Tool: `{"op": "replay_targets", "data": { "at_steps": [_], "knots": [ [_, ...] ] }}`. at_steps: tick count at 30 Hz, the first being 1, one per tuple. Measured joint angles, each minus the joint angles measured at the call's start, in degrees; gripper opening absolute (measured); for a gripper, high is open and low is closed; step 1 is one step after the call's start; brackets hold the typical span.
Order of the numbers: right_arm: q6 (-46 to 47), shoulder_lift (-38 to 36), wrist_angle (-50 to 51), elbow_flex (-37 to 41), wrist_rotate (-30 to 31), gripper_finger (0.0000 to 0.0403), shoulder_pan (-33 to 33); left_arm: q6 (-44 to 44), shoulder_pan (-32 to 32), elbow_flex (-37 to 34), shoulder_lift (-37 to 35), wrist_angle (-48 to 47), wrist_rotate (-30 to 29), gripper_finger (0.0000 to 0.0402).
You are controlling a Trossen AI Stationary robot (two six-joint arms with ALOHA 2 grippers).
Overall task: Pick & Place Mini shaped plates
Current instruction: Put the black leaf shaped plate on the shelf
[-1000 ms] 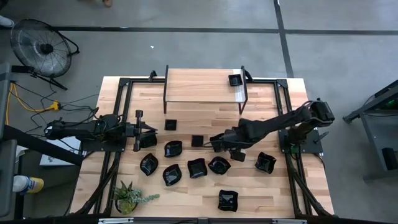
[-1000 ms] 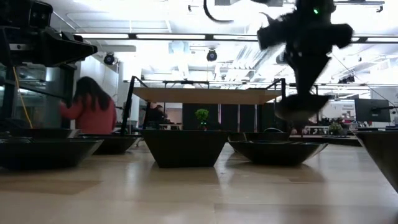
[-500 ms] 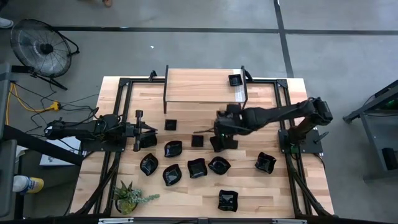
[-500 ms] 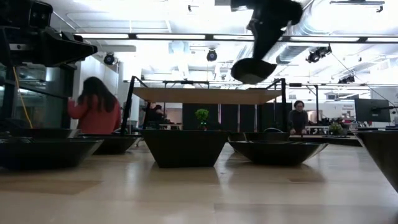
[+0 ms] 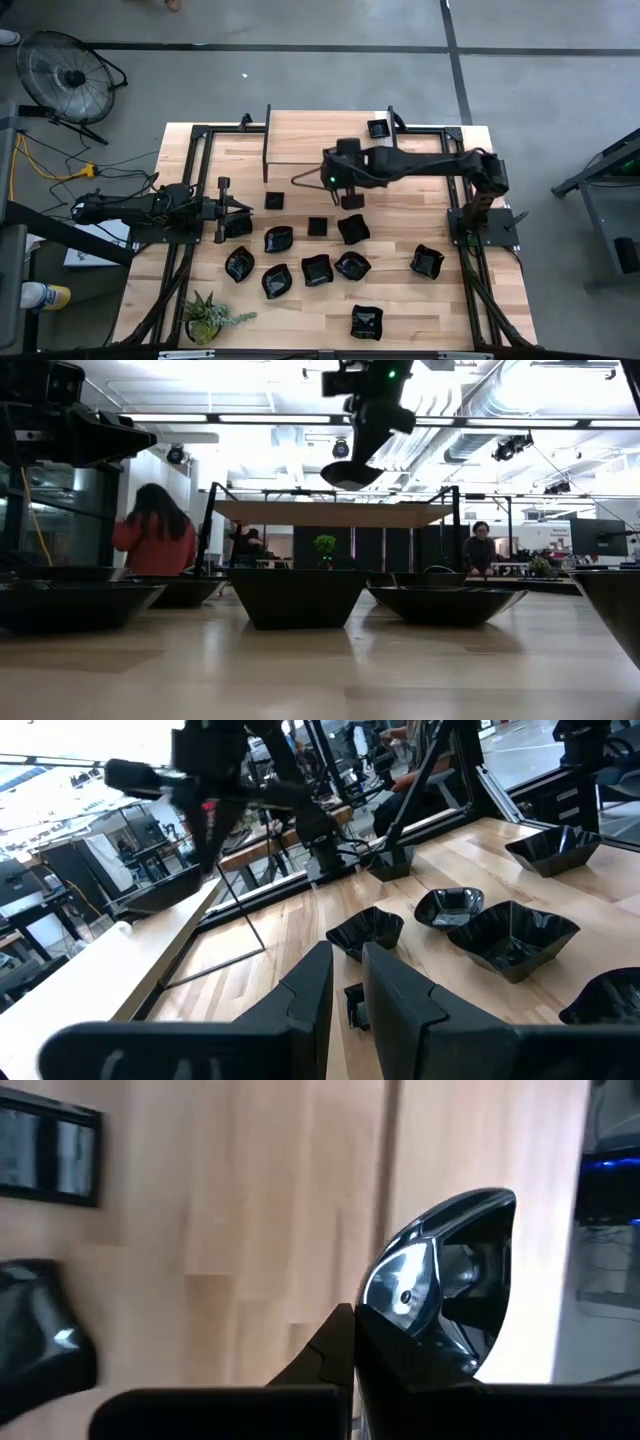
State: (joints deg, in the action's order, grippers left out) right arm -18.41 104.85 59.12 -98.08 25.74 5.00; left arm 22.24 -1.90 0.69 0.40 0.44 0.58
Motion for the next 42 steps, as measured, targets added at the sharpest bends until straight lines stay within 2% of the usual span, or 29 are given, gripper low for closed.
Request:
{"op": "replay_targets", "data": {
  "at_steps": [13,21,31,42],
  "knots": [
    [-8.48,1.86,-4.78,-0.46,0.8,0.0,8.48,0.0,-0.01,0.0,0.01,0.01,0.0,0.0056],
    [-11.44,2.19,-5.79,-0.46,-2.93,0.0,12.15,-0.02,-0.01,0.0,0.0,0.01,0.0,0.0056],
    [-18.25,2.19,-5.36,-0.44,-5.09,0.0,14.29,0.0,0.0,0.0,0.0,0.01,0.0,0.0056],
    [-30.11,3.1,-5.61,-0.44,-9.33,0.0,14.92,-0.02,-0.01,0.0,-0.01,0.01,0.0,0.0056]
  ]
}}
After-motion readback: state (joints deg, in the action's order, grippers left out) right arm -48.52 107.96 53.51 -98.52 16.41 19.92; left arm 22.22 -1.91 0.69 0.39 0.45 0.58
